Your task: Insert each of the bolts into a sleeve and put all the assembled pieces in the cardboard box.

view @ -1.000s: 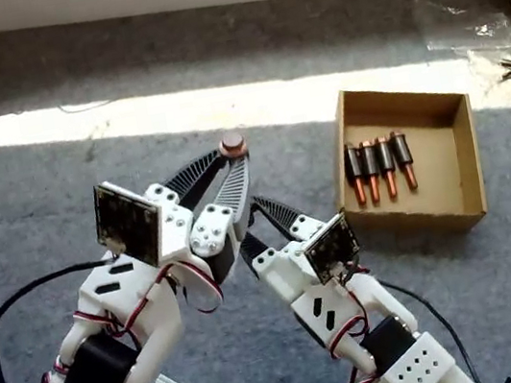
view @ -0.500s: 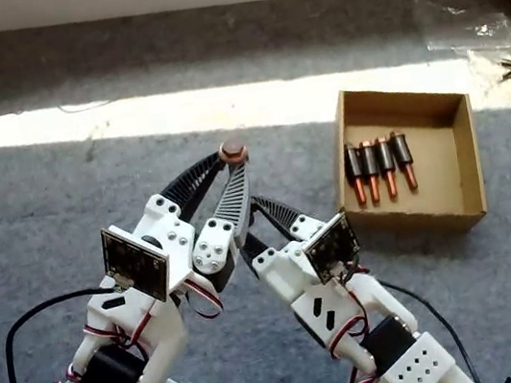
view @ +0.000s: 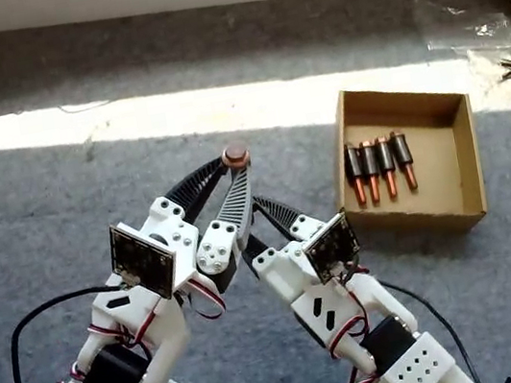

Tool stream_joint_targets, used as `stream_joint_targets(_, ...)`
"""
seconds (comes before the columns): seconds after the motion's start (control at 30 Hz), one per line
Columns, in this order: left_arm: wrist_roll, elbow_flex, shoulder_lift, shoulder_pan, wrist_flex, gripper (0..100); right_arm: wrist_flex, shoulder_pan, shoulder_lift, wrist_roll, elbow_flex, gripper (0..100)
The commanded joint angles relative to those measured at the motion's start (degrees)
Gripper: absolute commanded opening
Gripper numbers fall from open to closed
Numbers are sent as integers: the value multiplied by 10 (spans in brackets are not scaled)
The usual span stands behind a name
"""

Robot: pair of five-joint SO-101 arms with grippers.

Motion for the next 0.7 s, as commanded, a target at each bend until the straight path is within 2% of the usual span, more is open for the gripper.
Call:
stream_joint_targets(0.0,-4,-7,-10,7,-15,5,0,0,-6,-2,62,4)
stream_joint_targets(0.17,-4,-7,-10,6,-14,5,0,0,-6,-2,62,4)
stream_joint_targets(0.3,1,-6,-10,-24,-14,5,0,0,-6,-2,62,4)
stream_joint_targets(0.43,55,-6,-10,-43,-14,5,0,0,-6,-2,62,4)
stream_joint_targets(0.67,59,-6,-8,-44,-14,5,0,0,-6,-2,62,4)
